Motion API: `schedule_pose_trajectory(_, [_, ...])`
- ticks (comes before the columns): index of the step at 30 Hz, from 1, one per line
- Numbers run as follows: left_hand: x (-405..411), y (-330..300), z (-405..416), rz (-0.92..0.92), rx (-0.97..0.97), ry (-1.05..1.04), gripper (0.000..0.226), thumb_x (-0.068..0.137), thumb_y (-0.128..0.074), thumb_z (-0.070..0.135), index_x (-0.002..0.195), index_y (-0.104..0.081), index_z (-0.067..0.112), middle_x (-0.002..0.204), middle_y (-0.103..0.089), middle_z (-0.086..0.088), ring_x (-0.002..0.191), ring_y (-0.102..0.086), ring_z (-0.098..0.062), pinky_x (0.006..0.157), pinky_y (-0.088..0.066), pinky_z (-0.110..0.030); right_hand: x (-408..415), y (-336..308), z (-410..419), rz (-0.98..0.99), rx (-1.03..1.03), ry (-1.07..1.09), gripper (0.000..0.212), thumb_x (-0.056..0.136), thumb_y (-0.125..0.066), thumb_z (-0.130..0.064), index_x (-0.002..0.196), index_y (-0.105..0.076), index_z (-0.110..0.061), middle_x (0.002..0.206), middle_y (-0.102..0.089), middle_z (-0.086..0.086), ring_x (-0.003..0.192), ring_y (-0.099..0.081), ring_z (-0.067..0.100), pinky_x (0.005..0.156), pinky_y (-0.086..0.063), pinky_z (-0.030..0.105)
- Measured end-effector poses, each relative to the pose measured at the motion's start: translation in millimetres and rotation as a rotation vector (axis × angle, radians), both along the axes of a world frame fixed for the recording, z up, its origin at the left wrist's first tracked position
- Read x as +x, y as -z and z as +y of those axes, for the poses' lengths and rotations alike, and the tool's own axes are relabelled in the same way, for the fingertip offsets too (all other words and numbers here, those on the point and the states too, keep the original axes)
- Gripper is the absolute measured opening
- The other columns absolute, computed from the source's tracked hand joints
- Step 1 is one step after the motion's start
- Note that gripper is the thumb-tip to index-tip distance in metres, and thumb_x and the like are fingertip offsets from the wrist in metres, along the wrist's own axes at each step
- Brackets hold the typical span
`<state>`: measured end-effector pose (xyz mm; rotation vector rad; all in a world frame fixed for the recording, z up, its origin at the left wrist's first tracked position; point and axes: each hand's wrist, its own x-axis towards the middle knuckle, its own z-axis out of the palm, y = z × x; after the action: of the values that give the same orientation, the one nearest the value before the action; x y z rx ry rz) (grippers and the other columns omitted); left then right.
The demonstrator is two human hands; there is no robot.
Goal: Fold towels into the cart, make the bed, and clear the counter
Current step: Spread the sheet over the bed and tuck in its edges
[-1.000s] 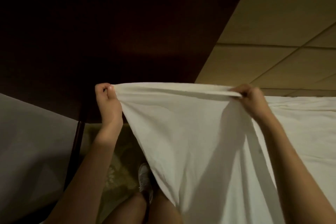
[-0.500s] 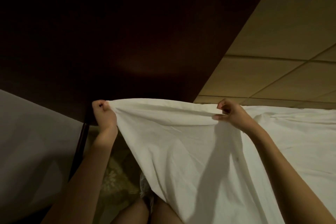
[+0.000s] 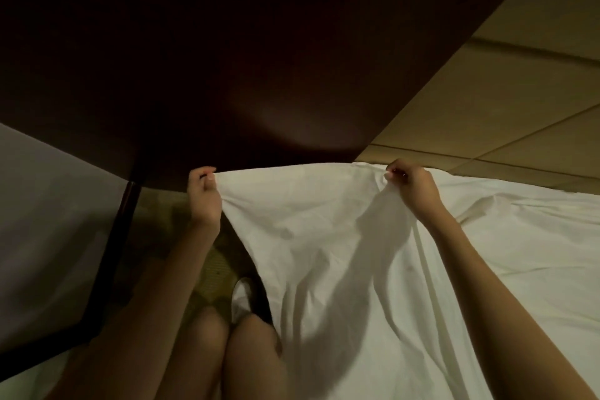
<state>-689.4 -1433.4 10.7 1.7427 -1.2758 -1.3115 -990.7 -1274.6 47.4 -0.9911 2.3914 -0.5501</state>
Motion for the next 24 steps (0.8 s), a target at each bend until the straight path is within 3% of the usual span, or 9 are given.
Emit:
schedule_pose_trajectory(6, [10.5, 101.5, -12.0, -0.152, 0.046, 0.043, 0.025, 0.101, -0.035, 0.015, 0.113, -0.055, 0.007, 0.111, -0.055, -0.016, 0.106, -0.053, -0.034, 0.083, -0.044, -0.041, -2.1, 67.4, -6.1, 0.192, 0.08, -0.03, 0.02, 0.096, -0.045, -0.014, 0.105, -0.062, -0.011, 0.101, -0.067, 0.008, 0.093, -0.058, 0.031, 0.068, -0.039, 0.034])
schedule_pose_trajectory(11, [-1.5, 155.0, -20.1, -0.137, 0.143, 0.043, 0.022, 0.097, -0.04, 0.0, 0.114, -0.055, -0.002, 0.115, -0.054, -0.023, 0.112, -0.053, -0.037, 0.071, -0.046, -0.026, 2.0, 116.9, -17.4, 0.25, 0.098, -0.059, 0.018, 0.09, -0.047, -0.011, 0.097, -0.064, -0.012, 0.096, -0.069, 0.007, 0.087, -0.06, 0.03, 0.061, -0.03, 0.031])
schedule_pose_trajectory(15, [-10.7, 181.1, -24.1, -0.116, 0.142, 0.096, 0.027, 0.093, -0.047, -0.008, 0.119, -0.055, -0.004, 0.125, -0.053, -0.023, 0.118, -0.05, -0.035, 0.08, -0.043, -0.022, 1.3, 140.9, -19.6, 0.284, 0.056, 0.002, 0.014, 0.089, -0.048, -0.014, 0.088, -0.063, -0.015, 0.085, -0.068, 0.004, 0.082, -0.061, 0.03, 0.062, -0.026, 0.03])
schedule_pose_trajectory(17, [-15.6, 187.6, -23.7, -0.108, 0.147, 0.159, 0.033, 0.093, -0.046, -0.009, 0.123, -0.054, 0.0, 0.127, -0.052, -0.023, 0.12, -0.049, -0.035, 0.093, -0.044, -0.033, -0.8, 148.3, -19.2, 0.272, 0.038, 0.022, 0.014, 0.09, -0.05, -0.014, 0.089, -0.064, -0.015, 0.085, -0.068, 0.006, 0.083, -0.061, 0.03, 0.062, -0.028, 0.03])
schedule_pose_trajectory(19, [-18.8, 189.7, -20.3, -0.113, 0.152, 0.21, 0.035, 0.095, -0.042, -0.006, 0.127, -0.054, 0.005, 0.124, -0.054, -0.025, 0.115, -0.052, -0.04, 0.096, -0.044, -0.046, -1.0, 150.8, -17.6, 0.269, 0.014, 0.021, 0.013, 0.091, -0.052, -0.013, 0.091, -0.064, -0.013, 0.086, -0.069, 0.007, 0.083, -0.061, 0.031, 0.061, -0.03, 0.03])
schedule_pose_trajectory(20, [-21.6, 185.7, -16.5, -0.106, 0.16, 0.241, 0.036, 0.097, -0.039, -0.003, 0.128, -0.053, 0.007, 0.121, -0.055, -0.023, 0.109, -0.055, -0.038, 0.091, -0.046, -0.047, -0.7, 149.8, -17.0, 0.269, -0.004, 0.014, 0.012, 0.09, -0.052, -0.012, 0.091, -0.064, -0.012, 0.086, -0.069, 0.007, 0.082, -0.061, 0.031, 0.061, -0.033, 0.031])
schedule_pose_trajectory(22, [-31.2, 170.7, -5.1, -0.084, 0.161, 0.344, 0.037, 0.099, -0.036, 0.0, 0.131, -0.051, 0.01, 0.117, -0.057, -0.01, 0.093, -0.058, -0.02, 0.078, -0.049, -0.034, -0.7, 146.5, -16.7, 0.234, -0.03, 0.002, 0.012, 0.089, -0.053, -0.01, 0.091, -0.065, -0.009, 0.085, -0.069, 0.008, 0.081, -0.062, 0.031, 0.063, -0.04, 0.033])
schedule_pose_trajectory(24, [-47.5, 152.0, 8.6, -0.058, 0.16, 0.459, 0.036, 0.099, -0.036, 0.002, 0.13, -0.052, 0.011, 0.126, -0.053, -0.003, 0.105, -0.053, -0.01, 0.084, -0.046, -0.026, -2.8, 141.3, -17.9, 0.133, -0.025, 0.012, 0.013, 0.088, -0.053, -0.008, 0.093, -0.066, -0.008, 0.089, -0.068, 0.01, 0.084, -0.062, 0.03, 0.068, -0.043, 0.032])
